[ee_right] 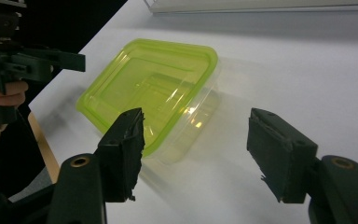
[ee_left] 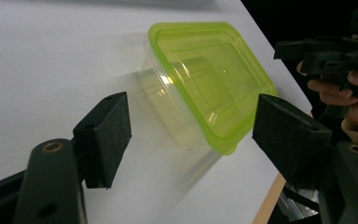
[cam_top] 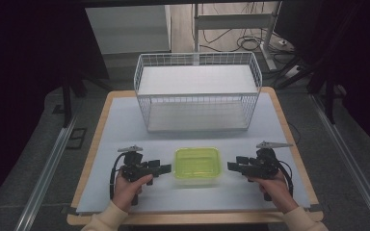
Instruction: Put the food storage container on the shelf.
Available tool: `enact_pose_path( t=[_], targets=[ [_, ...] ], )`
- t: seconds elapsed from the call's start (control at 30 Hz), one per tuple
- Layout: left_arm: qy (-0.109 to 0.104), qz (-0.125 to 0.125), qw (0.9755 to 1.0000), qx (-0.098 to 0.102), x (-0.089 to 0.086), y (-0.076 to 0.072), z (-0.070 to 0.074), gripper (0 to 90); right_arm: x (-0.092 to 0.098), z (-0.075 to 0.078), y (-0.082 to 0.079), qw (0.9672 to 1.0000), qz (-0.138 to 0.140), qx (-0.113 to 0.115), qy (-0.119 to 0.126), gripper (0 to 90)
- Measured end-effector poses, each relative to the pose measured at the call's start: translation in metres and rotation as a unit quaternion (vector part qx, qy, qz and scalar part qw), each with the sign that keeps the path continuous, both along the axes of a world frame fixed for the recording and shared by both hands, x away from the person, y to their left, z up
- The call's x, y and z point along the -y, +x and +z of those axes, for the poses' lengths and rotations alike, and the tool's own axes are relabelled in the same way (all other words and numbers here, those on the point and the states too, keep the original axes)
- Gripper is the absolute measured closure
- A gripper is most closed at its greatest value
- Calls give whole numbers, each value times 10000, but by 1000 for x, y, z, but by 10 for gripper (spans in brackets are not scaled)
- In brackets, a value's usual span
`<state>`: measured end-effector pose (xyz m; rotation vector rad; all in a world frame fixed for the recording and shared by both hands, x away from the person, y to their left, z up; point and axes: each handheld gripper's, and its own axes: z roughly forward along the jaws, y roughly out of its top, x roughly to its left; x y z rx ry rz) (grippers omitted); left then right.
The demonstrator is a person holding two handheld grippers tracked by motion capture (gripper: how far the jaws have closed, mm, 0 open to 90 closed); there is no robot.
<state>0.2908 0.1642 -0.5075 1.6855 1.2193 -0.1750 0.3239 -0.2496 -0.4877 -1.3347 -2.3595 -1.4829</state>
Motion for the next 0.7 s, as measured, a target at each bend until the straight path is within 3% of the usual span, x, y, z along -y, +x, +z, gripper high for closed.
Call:
enact_pose_path(
  t=[0.2, 0.4, 0.7],
  targets=[
    [-235, -66, 9995, -194, 2, 8, -5, 292, -4, -3, 7, 9996, -70, -242, 152, 395],
    [-376, -27, 9986, -372, 1, 16, -10, 308, -10, -11, 12, 9987, -74, -483, 149, 406],
    [-386, -161, 9981, -462, 10, 26, -16, 348, -22, -19, 28, 9961, -81, -797, 360, 435]
  ],
)
